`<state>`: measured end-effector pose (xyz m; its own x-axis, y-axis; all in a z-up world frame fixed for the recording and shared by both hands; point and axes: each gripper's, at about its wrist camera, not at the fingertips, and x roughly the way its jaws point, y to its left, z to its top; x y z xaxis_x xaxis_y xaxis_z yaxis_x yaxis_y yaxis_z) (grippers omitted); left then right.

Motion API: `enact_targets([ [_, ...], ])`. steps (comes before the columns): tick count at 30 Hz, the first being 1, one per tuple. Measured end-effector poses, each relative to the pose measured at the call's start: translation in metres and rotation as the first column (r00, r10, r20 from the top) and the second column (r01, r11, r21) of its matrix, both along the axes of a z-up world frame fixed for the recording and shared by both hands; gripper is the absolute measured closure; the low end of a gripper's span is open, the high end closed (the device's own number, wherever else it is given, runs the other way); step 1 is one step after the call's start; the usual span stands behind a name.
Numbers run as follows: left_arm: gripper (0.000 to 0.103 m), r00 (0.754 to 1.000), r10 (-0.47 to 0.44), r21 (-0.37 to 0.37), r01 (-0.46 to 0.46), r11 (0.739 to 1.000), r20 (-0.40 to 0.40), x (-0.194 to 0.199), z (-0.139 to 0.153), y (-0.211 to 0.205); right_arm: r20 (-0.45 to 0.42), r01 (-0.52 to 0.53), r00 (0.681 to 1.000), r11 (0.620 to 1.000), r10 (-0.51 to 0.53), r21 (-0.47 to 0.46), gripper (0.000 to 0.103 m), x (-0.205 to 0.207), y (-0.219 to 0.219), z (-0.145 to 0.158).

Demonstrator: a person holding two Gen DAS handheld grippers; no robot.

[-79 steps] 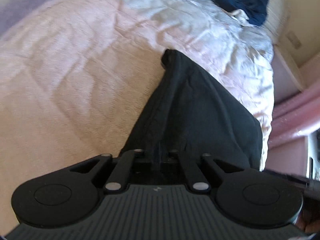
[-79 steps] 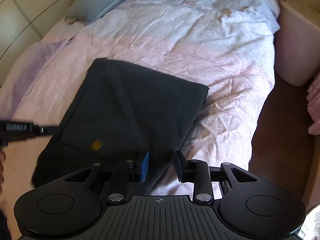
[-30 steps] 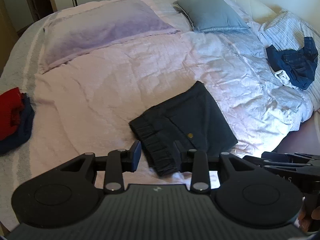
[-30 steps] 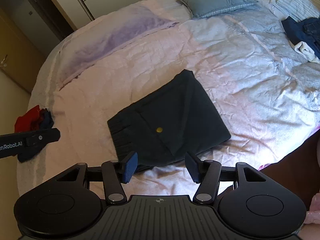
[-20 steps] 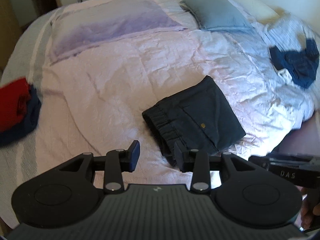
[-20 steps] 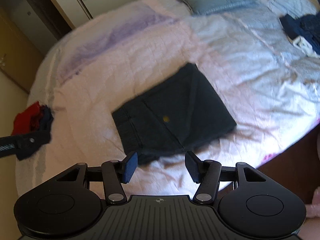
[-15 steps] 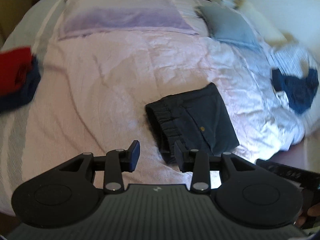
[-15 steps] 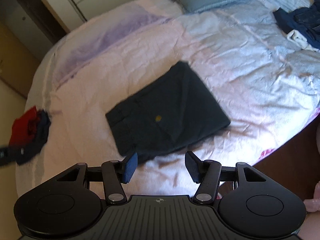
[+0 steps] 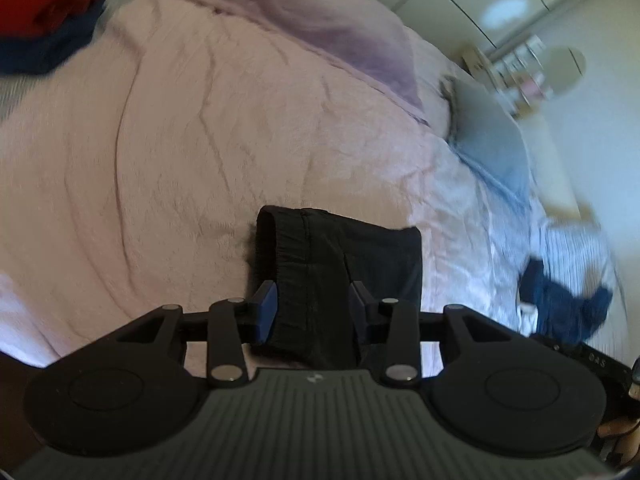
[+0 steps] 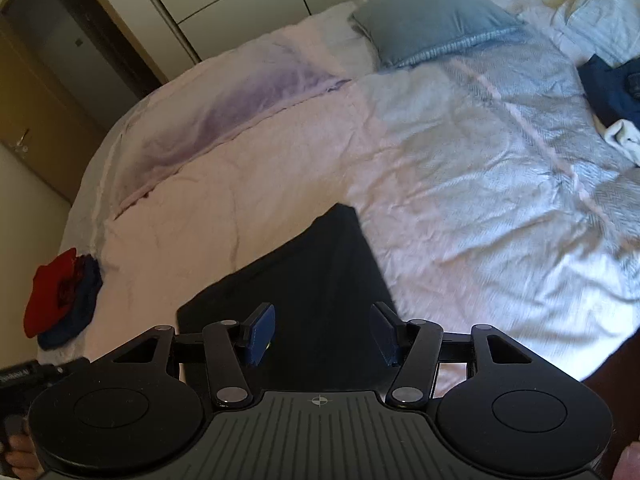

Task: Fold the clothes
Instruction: 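Grasp the edge of the trouser bundle with both grippers and lift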

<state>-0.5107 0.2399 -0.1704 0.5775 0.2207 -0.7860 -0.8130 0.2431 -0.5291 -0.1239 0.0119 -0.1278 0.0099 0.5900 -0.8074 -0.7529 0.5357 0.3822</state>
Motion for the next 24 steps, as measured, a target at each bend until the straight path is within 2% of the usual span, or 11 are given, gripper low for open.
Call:
enact_targets([
  [4,0.062,0.993,0.107,-0.076,-0.103,0.992,0.05,-0.005,-0.035,0.0,-0.097,-0.023,0.995,0.999,0.019,-0.035,0.043,0.037,0.008,-0.029],
  [8,0.052,0.983,0.165,-0.15,-0.152,0.977,0.078,-0.009,-0.074,0.007,-0.173,-0.02,0.985,0.997,0.006,-0.079,0.037,0.063,0.016,-0.064],
  [10,0.049,0.979,0.183,-0.184,-0.163,0.969,0.094,-0.01,-0.093,0.01,-0.208,0.002,0.978,0.995,-0.022,-0.095,0.03,0.069,0.019,-0.082],
  [11,0.048,0.978,0.182,-0.197,-0.159,0.968,0.105,-0.009,-0.102,0.012,-0.224,0.012,0.974,0.995,-0.035,-0.102,0.027,0.071,0.02,-0.091],
  [15,0.043,0.968,0.167,-0.238,-0.12,0.964,0.189,-0.005,-0.141,0.022,-0.248,0.005,0.968,0.99,-0.04,-0.142,0.025,0.075,0.023,-0.124],
  [20,0.038,0.934,0.149,-0.27,-0.06,0.961,0.324,0.001,-0.175,0.033,-0.231,0.016,0.971,0.986,-0.055,-0.165,0.025,0.074,0.024,-0.157],
  [22,0.036,0.939,0.11,-0.254,-0.026,0.967,0.326,0.007,-0.181,0.038,-0.221,0.033,0.973,0.985,-0.071,-0.172,0.025,0.075,0.024,-0.166],
  [24,0.035,0.965,0.055,-0.222,0.004,0.975,0.258,0.014,-0.188,0.042,-0.209,0.044,0.974,0.983,-0.082,-0.18,0.025,0.074,0.025,-0.174],
])
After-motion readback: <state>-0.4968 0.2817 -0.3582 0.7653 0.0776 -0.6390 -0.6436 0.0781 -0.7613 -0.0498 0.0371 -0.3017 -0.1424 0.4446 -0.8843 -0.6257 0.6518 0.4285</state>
